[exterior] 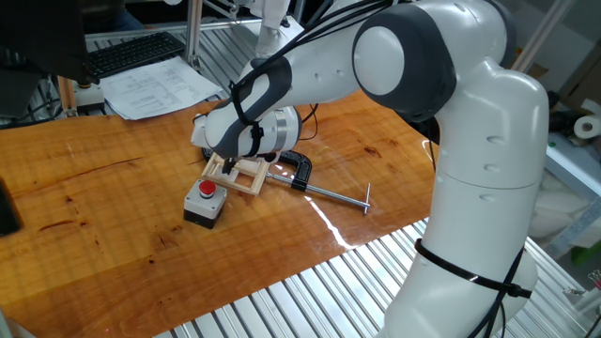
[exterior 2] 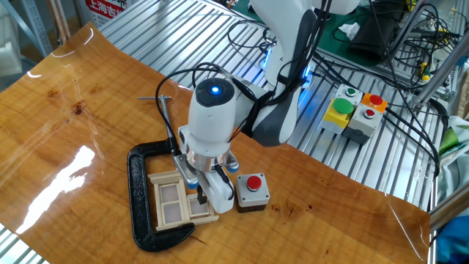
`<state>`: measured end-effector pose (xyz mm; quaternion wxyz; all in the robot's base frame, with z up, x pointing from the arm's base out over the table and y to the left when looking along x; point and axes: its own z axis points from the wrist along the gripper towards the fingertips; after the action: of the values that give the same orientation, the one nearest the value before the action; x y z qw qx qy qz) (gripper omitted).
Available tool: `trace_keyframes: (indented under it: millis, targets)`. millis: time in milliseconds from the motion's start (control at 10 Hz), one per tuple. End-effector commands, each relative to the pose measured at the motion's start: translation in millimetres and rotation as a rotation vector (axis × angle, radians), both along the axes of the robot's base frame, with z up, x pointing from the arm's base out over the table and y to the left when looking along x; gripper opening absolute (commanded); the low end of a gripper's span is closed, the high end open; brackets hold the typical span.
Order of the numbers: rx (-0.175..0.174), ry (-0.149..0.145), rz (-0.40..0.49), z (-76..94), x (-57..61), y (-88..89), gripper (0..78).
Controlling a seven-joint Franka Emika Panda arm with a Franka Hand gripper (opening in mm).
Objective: Close a sliding window
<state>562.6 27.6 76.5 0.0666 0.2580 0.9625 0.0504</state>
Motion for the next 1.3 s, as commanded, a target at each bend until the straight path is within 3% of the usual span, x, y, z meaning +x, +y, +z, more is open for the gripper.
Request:
trace_keyframes:
  millis: [100, 1300]
  targets:
    - [0.006, -0.017, 0.002, -0.5, -3.5, -2.1, 0.0]
    - [0.026, -0.029, 0.014, -8.9, -8.1, -8.2, 0.0]
